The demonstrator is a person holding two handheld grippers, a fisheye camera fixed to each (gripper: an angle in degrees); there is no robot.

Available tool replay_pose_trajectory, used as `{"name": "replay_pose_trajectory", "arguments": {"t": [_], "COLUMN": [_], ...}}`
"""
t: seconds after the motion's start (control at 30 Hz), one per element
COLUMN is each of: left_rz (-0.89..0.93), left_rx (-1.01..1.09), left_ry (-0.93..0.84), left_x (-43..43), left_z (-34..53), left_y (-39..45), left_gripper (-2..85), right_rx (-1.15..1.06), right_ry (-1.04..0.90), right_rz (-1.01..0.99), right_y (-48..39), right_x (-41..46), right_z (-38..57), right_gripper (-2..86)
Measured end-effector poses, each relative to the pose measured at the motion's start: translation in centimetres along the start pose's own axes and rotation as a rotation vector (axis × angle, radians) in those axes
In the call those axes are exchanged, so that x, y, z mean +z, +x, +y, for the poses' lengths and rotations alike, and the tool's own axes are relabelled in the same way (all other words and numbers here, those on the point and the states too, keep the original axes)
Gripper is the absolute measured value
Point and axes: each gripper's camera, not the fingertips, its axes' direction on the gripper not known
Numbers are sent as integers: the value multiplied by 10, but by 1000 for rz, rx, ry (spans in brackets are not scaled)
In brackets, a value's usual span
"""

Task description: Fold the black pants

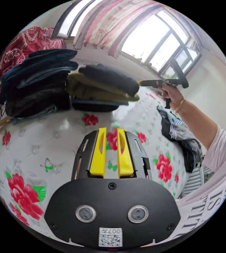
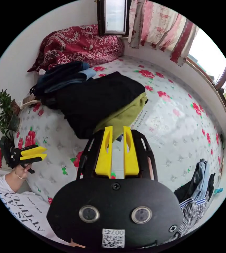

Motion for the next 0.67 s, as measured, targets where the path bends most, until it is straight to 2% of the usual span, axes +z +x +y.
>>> {"name": "replay_pose_trajectory", "arguments": {"t": [0.07,0.1,0.17,0.27,0.37,0.43,0.47,0.57,0.67], "left_rz": [-71,-84,-143,-265,-294,-295,-284,-318,-369], "left_rx": [81,97,172,286,383,417,442,484,520], "left_ry": [-175,-228,-426,-554,-616,-619,-615,-675,-791], "left_x": [16,21,34,38,49,58,65,97,134], "left_z": [61,77,134,187,210,210,208,206,218], "left_y": [16,21,51,100,147,174,192,228,253], "left_gripper": [49,46,24,-5,-8,-9,-9,-10,-10], "right_rx": [25,34,71,123,165,210,255,309,406], "right_ry": [-140,-186,-371,-528,-628,-648,-503,-384,-306], "right_rz": [-75,-76,-43,-38,-17,-28,-6,59,23], "right_y": [-14,-20,-47,-78,-101,-113,-120,-141,-146], "right_x": [45,55,73,50,25,27,15,13,11], "right_z": [118,152,286,413,486,513,520,533,543], "right_gripper": [45,43,32,19,8,5,5,10,27]}}
